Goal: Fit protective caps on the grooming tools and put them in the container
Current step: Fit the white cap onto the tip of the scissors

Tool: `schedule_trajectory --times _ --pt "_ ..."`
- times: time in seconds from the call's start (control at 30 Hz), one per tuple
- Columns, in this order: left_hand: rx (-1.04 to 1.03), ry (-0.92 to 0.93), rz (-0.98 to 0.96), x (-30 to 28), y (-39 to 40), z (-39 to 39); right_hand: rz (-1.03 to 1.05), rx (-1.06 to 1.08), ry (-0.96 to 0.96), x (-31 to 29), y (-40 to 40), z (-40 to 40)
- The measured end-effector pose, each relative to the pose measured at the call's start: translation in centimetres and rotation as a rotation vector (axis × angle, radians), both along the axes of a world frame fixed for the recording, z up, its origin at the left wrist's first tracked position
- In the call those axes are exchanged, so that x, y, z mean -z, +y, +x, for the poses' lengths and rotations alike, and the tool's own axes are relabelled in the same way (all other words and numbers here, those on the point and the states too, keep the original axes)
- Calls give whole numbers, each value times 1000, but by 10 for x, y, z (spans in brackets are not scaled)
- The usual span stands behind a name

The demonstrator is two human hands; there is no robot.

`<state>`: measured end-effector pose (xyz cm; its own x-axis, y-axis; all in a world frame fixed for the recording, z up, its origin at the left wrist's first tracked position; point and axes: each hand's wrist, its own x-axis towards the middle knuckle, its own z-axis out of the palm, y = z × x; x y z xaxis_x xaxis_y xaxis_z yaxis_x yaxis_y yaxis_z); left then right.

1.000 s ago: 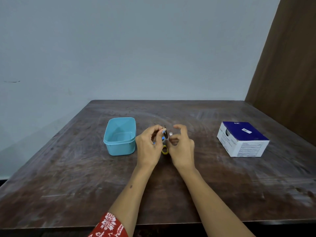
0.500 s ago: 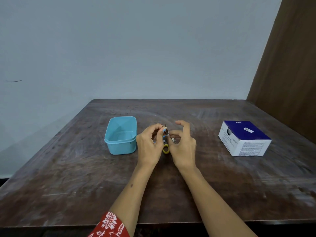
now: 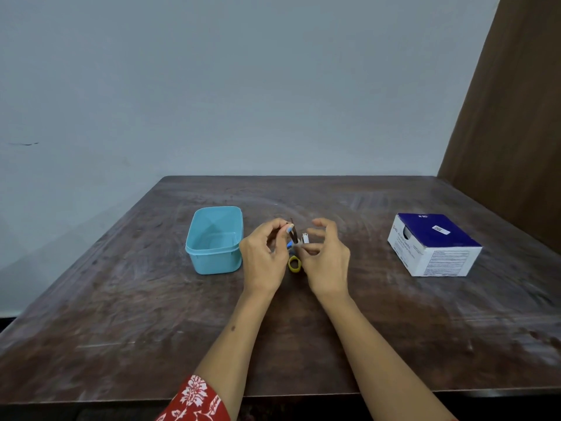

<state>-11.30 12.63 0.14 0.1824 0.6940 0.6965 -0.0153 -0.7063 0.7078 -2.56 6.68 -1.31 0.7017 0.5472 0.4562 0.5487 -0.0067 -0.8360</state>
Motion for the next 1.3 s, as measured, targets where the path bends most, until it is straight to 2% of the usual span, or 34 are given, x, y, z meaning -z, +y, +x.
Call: schedule_trajectory --times 0.17,0.27,0.43,0.6,0.73,0.9,1.03,1.17,1.3 --pt "3 16 18 1 0 0 -62 20 -74 1 1 2" --pt "-2 13 25 0 0 0 13 59 -166 -1 -1 -1" --pt "-2 31 27 1 1 0 -110 47 -114 3 0 -1" --pt "-3 37 10 0 2 -1 48 51 -175 -1 -1 -5" --pt "-11 28 10 0 1 -1 -109 46 -158 3 -1 -2" --pt "5 7 -27 1 2 0 42 20 -249 -1 -1 -5" --pt "22 -17 -77 1 -1 1 -35 38 -233 3 0 -2" --pt "82 -26 -176 2 -1 4 87 68 -269 0 0 -3" --pt "100 30 -210 4 0 5 78 75 -266 1 -1 -2"
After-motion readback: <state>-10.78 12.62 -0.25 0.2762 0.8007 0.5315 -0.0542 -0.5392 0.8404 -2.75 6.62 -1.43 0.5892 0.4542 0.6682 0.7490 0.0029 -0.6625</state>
